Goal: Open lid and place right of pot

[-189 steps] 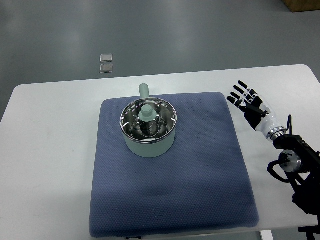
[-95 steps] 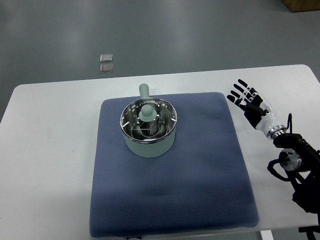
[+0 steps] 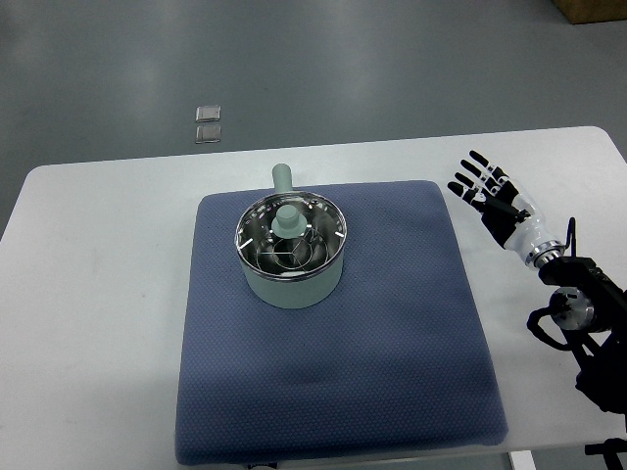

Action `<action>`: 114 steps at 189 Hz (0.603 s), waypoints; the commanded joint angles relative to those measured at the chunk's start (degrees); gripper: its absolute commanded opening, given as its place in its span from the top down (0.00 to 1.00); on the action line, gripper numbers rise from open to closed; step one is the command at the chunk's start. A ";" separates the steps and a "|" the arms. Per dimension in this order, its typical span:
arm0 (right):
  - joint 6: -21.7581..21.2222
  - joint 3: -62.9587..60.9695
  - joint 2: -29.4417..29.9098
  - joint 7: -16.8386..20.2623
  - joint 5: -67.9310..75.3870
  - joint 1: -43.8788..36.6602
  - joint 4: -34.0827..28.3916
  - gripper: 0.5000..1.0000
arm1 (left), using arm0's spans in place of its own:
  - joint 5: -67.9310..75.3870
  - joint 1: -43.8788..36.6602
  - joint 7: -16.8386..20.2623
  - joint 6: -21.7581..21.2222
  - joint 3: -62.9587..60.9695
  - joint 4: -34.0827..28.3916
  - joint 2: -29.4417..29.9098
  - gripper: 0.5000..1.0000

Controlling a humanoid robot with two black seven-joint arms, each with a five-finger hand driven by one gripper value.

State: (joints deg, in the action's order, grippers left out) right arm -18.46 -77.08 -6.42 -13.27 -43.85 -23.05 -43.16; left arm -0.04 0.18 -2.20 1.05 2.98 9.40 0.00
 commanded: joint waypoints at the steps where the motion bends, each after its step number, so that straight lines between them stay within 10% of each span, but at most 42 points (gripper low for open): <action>1: 0.00 0.00 -0.17 0.00 -0.01 -0.51 0.00 0.14 | -0.05 0.00 0.00 0.00 0.01 0.00 0.00 0.00; 114: 0.18 15.03 -9.40 -5.89 -0.01 -6.75 -4.13 0.15 | 0.04 0.00 0.00 0.00 0.01 0.00 0.00 0.00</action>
State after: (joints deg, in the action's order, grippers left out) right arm -18.43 -66.24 -13.69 -17.57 -43.89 -28.18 -46.03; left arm -0.01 0.17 -2.20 1.09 2.98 9.41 0.00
